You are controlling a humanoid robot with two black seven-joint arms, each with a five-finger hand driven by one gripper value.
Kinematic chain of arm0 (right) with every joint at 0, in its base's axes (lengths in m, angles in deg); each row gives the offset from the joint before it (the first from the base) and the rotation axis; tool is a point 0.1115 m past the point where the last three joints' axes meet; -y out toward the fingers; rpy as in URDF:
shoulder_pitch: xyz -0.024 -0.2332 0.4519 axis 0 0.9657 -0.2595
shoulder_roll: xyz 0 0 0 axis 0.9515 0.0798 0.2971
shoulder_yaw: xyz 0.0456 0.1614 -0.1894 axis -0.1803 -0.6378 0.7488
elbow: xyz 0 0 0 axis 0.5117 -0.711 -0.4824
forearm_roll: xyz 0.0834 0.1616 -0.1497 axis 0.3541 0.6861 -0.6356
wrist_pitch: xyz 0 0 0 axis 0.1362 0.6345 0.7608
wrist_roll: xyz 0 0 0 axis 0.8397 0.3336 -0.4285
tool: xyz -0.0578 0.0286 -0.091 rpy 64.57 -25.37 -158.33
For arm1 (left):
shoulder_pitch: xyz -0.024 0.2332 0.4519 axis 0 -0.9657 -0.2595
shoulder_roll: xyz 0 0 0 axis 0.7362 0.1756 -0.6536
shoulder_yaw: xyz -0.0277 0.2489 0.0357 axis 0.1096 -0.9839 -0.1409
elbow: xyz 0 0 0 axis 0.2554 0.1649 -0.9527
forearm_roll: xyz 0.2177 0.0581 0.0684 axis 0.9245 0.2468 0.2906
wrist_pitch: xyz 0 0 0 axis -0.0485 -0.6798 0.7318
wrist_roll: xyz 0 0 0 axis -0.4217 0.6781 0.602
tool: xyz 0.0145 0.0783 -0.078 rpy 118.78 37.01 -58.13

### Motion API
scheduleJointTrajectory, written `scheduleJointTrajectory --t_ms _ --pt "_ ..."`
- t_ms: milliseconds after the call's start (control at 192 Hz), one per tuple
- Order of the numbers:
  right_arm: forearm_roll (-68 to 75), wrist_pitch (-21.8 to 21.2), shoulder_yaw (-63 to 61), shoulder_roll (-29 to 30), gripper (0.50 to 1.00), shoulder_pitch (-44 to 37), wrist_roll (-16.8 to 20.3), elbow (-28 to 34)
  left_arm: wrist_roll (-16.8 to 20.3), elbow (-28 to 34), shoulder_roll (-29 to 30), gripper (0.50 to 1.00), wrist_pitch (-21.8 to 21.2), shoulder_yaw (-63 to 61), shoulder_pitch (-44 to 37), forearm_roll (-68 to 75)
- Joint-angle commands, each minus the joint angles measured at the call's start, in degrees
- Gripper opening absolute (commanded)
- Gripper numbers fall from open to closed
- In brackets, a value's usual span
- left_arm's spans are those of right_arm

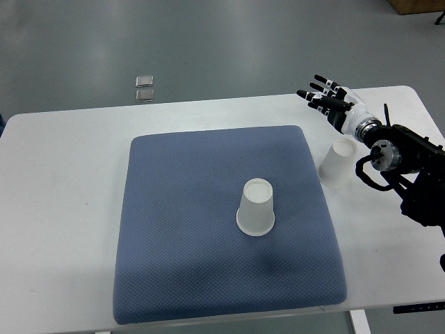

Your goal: Stack paper cups

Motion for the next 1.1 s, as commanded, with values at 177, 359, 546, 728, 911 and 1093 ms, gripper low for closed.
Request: scheduleJointTrajectory --t_ms 177,359,546,728,911,1093 --pt "-1.05 -0.06 0.00 0.04 0.913 -0.07 0.00 0.01 0.00 -0.12 0.00 1.000 0.00 -0.01 0.00 0.00" --pt "-1.14 -0.06 0.00 0.04 0.913 -0.07 0.00 0.01 0.00 0.23 0.00 1.000 0.00 -0.01 0.00 0.00" --pt "-1.14 -0.06 -0.09 0.04 0.913 -0.07 0.00 0.01 0.00 0.14 0.00 1.000 0.00 -0.01 0.00 0.00" --pt "-1.14 -0.06 -0.26 -0.14 0.913 -0.15 0.00 0.01 0.00 0.14 0.00 1.000 0.00 0.08 0.00 0.00" --pt "-1.14 -0.06 -0.26 -0.31 0.913 -0.15 0.00 0.01 0.00 0.14 0.00 1.000 0.00 -0.01 0.00 0.00" --pt "-1.14 -0.15 -0.35 -0.66 0.913 -0.15 0.00 0.01 0.00 0.14 0.00 1.000 0.00 -0.01 0.00 0.00"
